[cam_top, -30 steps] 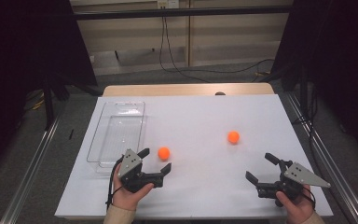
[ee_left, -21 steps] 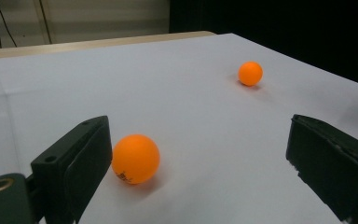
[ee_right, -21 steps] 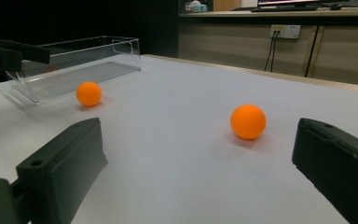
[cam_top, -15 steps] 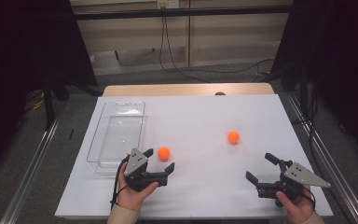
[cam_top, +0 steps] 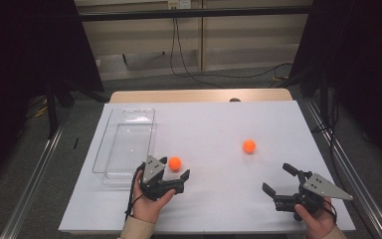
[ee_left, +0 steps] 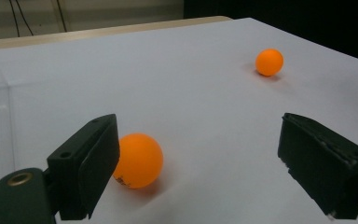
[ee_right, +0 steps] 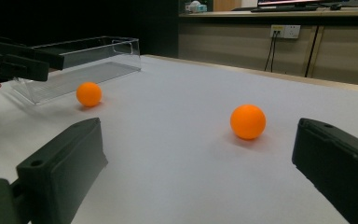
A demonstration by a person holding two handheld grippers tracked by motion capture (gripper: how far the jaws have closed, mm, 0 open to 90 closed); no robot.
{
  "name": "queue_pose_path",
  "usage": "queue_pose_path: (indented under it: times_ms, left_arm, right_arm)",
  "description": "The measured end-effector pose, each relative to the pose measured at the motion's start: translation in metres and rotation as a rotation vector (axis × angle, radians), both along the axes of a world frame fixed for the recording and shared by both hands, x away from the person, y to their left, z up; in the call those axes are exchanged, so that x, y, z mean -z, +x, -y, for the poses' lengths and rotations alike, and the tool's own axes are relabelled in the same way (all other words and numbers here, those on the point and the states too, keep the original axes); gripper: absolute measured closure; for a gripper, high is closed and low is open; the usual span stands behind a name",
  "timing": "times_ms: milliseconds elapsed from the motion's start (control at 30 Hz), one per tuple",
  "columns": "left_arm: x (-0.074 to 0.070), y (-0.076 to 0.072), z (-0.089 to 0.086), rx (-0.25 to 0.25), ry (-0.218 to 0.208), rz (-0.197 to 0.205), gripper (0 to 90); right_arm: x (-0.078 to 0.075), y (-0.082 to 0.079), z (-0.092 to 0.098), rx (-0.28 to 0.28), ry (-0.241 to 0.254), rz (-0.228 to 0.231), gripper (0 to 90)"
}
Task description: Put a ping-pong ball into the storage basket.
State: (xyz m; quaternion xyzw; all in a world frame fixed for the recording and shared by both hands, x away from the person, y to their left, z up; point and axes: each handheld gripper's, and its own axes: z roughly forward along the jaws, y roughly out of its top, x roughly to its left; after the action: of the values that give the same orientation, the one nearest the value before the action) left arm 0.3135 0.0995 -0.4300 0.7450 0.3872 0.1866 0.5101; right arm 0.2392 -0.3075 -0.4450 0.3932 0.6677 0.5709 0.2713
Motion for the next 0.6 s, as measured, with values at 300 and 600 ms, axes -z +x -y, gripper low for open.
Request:
queue_pose_path:
  times_ms: [300, 600]
  left_arm:
    - [0.0022, 0.0049, 0.0025, -0.05, 0.022, -0.013, 15.4]
    - [0.0039, 0.0091, 0.0047, -0.06, 0.036, -0.017, 15.7]
  right_arm:
    - [-0.0001, 0.0001, -0.0004, 0.002, 0.005, -0.001, 1.8]
    - [-0.0001, 0.0001, -0.0005, 0.001, 0.006, 0.0, 1.8]
